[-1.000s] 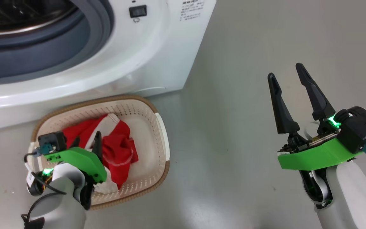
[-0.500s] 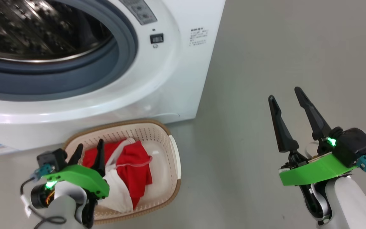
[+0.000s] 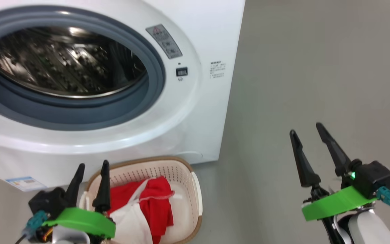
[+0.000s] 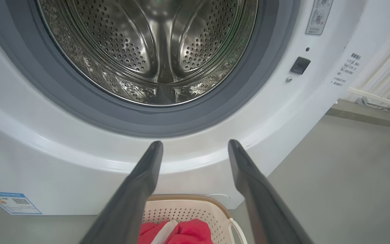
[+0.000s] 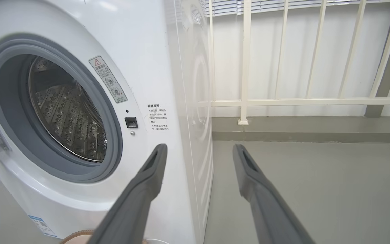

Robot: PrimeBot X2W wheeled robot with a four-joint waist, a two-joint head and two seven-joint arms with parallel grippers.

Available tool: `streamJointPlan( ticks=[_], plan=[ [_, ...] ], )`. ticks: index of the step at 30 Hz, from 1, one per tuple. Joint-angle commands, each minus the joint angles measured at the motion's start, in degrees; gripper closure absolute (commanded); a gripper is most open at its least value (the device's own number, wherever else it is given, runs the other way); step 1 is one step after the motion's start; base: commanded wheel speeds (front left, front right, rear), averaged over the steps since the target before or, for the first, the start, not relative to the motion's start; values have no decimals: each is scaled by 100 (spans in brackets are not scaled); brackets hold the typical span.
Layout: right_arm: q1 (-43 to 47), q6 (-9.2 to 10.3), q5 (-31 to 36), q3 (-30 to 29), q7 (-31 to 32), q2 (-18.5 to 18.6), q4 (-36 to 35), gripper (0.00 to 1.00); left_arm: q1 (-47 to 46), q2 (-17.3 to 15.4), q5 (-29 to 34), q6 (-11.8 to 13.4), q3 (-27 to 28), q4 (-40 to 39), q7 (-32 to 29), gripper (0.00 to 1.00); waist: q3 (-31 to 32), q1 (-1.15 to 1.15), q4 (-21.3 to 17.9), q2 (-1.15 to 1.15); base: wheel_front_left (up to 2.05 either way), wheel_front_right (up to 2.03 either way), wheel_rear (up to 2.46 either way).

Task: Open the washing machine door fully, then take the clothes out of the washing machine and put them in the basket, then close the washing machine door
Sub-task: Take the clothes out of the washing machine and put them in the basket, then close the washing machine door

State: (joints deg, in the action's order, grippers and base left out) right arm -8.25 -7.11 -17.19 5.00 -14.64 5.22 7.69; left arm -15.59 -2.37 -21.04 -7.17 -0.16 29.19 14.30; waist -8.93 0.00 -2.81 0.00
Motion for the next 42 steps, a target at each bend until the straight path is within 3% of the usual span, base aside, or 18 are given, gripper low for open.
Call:
streamJointPlan(
  ticks=[1,20,42],
  plan=[
    [42,-37,70,97,-36,41,-100,0,111,-91,78,-31,218,-273,69,0,377,0,97,0,0,0,0],
    [682,-37,271,-251,-36,111,-181,0,1482,-90,283,-31,486,-1878,70,0,1093,0,121,0,0,0,0],
    [798,-37,278,-300,-36,93,-219,0,1745,-72,655,71,639,-2239,70,0,1104,0,111,0,0,0,0]
  ],
)
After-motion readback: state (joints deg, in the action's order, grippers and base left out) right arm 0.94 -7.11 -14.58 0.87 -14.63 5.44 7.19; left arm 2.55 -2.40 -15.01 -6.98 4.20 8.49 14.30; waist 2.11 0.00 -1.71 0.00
